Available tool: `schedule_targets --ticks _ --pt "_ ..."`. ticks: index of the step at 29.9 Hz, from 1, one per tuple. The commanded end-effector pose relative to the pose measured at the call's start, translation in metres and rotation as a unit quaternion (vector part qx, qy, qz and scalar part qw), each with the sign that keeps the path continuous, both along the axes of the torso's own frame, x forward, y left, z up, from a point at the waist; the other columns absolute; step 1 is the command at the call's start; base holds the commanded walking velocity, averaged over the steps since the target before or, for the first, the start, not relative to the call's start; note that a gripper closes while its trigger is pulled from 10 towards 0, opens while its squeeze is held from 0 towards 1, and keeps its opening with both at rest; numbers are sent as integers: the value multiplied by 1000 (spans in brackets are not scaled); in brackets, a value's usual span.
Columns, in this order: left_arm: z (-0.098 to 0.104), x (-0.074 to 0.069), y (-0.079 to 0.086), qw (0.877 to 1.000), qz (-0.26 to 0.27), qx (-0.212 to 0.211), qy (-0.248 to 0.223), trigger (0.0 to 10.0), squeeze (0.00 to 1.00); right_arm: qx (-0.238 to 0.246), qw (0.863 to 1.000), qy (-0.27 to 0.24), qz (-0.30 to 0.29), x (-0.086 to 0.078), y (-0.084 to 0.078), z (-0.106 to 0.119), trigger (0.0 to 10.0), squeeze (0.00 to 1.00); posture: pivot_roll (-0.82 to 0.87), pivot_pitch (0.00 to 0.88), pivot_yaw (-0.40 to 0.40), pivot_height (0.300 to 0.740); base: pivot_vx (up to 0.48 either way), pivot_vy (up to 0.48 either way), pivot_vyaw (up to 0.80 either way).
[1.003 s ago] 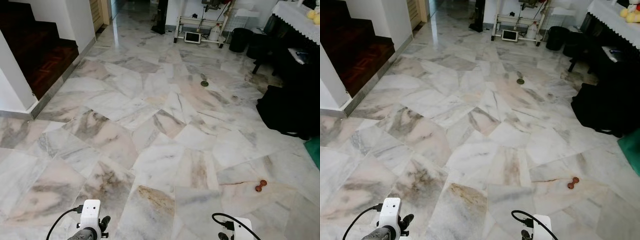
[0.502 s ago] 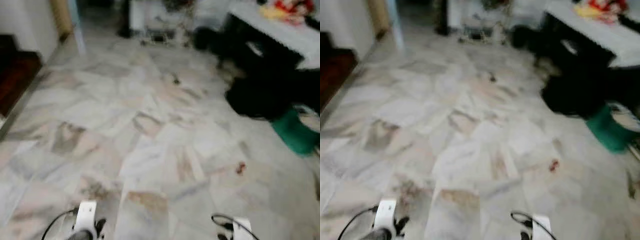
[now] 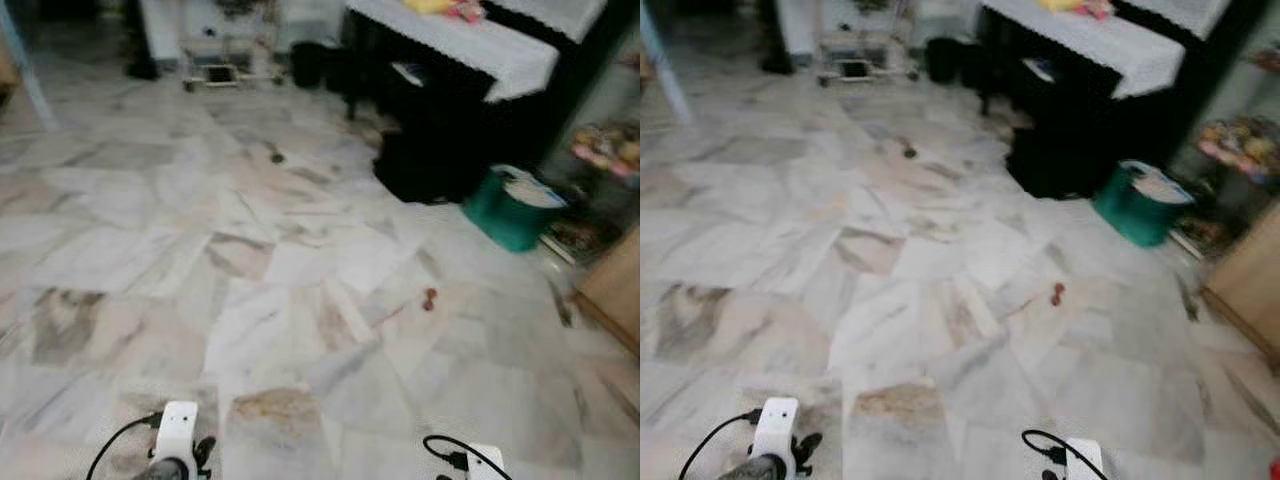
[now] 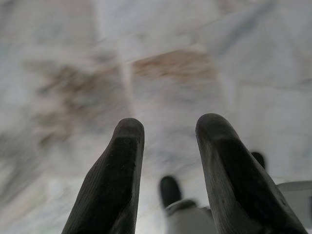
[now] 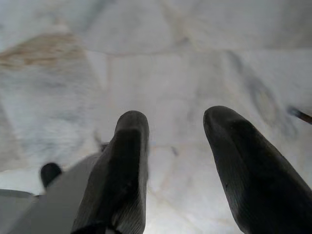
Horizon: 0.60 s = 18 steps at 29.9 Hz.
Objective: Setting the table
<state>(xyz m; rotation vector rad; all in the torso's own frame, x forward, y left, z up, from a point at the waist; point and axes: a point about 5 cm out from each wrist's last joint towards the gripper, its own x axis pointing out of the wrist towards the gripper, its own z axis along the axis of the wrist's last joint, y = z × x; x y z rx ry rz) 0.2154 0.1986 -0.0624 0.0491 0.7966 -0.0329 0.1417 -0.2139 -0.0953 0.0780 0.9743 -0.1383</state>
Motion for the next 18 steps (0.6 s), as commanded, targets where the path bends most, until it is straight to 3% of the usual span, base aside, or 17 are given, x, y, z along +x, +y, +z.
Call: schedule_targets --ticks 1,10,12,16,18 --pt "-4 -8 2 1000 0 2 16 10000 0 -5 1000 -6 -6 3 -3 2 10000 0 156 0 -66 740 0 0 -638" --pt "-4 -6 1 1000 2 1 13 10000 0 -7 1000 -7 -15 3 -5 2 10000 0 159 0 -75 740 0 0 -636" --pt "-4 -6 1 1000 -17 18 15 10000 0 -8 1000 -7 -18 3 -5 2 10000 0 160 0 -74 740 0 0 -638" --pt "-5 -8 0 999 -31 28 20 10000 0 -8 1000 -7 -18 3 -5 2 10000 0 160 0 -74 740 0 -423 -631" --pt "-6 -9 0 999 -18 21 22 10000 0 -8 1000 -6 -19 3 -5 2 10000 0 159 0 -76 740 0 0 -638"
